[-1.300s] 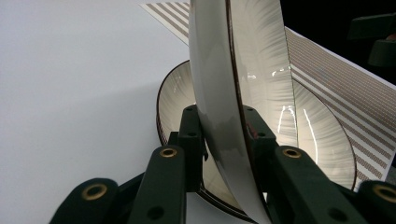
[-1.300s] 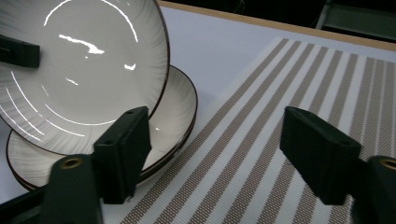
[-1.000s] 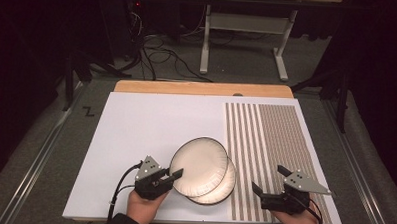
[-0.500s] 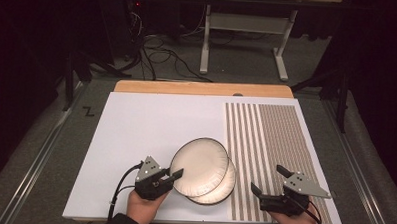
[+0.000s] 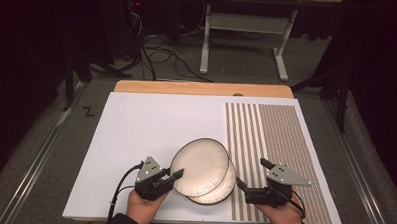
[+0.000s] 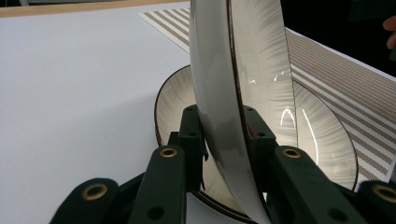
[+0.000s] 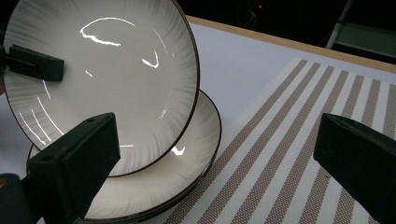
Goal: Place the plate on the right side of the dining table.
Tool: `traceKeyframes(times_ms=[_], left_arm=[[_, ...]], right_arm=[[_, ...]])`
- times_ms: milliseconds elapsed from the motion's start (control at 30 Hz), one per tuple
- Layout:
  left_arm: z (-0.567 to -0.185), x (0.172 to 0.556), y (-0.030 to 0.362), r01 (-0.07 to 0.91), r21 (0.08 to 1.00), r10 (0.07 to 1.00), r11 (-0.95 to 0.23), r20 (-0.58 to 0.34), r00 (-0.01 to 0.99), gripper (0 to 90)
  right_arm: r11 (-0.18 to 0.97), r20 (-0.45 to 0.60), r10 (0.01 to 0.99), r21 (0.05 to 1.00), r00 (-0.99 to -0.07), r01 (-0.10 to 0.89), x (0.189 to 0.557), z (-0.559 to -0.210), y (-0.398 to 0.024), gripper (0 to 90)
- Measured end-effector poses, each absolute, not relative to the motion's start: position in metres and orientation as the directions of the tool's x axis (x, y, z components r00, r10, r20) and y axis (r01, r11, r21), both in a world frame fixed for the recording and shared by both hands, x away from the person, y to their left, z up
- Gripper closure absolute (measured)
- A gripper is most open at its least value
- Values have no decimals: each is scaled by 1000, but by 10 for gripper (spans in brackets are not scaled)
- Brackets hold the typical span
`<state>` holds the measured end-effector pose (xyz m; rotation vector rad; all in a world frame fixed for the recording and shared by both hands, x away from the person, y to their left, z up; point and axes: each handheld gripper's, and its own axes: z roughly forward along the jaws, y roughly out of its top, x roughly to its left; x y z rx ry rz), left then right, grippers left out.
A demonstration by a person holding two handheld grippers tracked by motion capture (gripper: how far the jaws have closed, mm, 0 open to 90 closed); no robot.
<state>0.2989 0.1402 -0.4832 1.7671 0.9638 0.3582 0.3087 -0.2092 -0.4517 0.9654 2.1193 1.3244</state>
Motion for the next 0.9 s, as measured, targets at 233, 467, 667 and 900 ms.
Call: traceKeyframes(times_ms=[233, 467, 667, 900], left_arm=[[-483, 299, 140, 433, 891, 746, -138, -194, 637, 746], [-483, 299, 140, 427, 893, 745, -141, -189, 640, 746], [-483, 299, 140, 425, 894, 744, -141, -187, 641, 745], [-483, 299, 140, 420, 897, 742, -139, -186, 644, 747]], right_arm=[[302, -3, 749, 892, -663, 337, 321, -456, -193, 11], [306, 20, 731, 883, -682, 355, 336, -460, -178, 20], [307, 42, 726, 874, -687, 377, 344, -464, -165, 21], [303, 64, 721, 866, -689, 397, 350, -468, -156, 40]])
